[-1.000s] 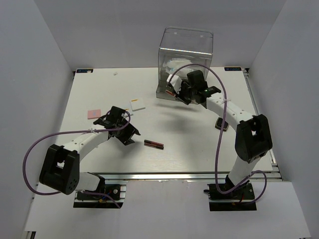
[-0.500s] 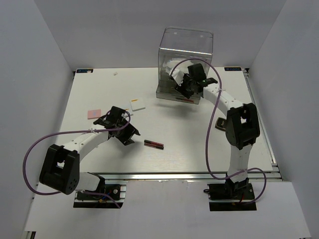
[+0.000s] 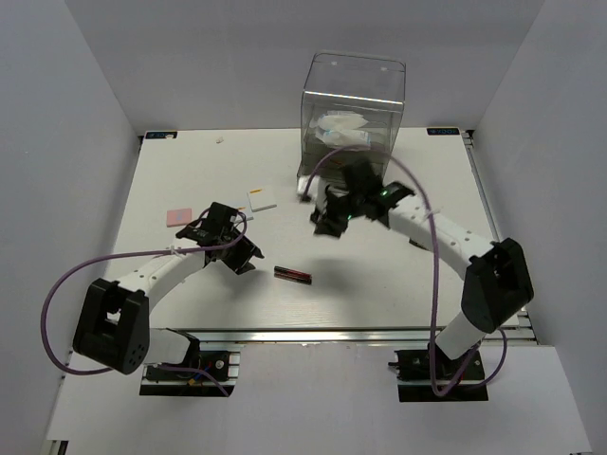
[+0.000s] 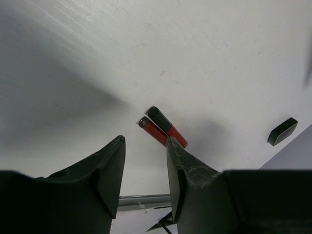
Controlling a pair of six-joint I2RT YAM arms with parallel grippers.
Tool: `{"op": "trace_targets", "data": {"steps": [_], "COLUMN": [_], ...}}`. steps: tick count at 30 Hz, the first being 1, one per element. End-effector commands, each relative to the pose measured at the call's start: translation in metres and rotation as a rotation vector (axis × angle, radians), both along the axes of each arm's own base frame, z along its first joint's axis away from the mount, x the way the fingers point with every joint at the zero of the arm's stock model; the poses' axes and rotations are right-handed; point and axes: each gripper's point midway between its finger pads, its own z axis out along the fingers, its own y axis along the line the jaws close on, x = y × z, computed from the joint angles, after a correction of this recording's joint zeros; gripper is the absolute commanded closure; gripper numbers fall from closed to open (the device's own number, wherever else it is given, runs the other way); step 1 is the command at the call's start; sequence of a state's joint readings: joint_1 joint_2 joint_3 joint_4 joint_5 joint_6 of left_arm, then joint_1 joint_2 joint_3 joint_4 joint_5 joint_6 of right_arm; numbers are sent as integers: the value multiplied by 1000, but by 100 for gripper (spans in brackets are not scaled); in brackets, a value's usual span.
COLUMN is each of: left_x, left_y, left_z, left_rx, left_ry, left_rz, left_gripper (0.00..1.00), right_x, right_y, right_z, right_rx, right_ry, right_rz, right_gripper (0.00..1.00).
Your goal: Organize the makeup
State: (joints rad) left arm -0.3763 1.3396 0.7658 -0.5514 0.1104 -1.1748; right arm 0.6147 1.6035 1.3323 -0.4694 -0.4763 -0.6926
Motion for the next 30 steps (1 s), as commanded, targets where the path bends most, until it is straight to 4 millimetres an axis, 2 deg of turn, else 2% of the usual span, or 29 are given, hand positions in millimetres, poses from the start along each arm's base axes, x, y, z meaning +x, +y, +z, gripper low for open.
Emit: {"op": "trace_targets", "data": {"steps": [1, 3, 6, 8, 9, 13, 20, 30], "left_x": [5, 7, 3, -6, -8, -16, -23, -27], "left_y": [7, 10, 12, 12, 10, 6, 6, -3], "left_z": [18, 30, 35, 29, 27, 19, 13, 7], "left_rx": [12, 4, -21, -34, -50, -92, -106, -155], "left_ry": [-81, -140, -180, -160, -155, -146, -131, -118], "left_rz": [30, 48, 64, 66, 62, 59, 57, 26], "left_gripper": [50, 45, 42, 43, 44, 61, 63, 72], "right_x": [-73, -89, -88, -82, -83, -76, -73, -67], "right_y": [24, 38, 51, 57, 60, 68, 74, 79], "right_z": [-59, -68, -78, -81, -88, -98, -120, -124], "right_rx": [-68, -79, -85, -94, -113, -142, -184, -185], "right_ry": [218, 259, 245, 219, 225, 192, 182, 177], "right_rz": [50, 0, -48, -70, -73, -94, -109, -125], "right_gripper": [49, 46, 44, 44, 44, 44, 44, 45]}}
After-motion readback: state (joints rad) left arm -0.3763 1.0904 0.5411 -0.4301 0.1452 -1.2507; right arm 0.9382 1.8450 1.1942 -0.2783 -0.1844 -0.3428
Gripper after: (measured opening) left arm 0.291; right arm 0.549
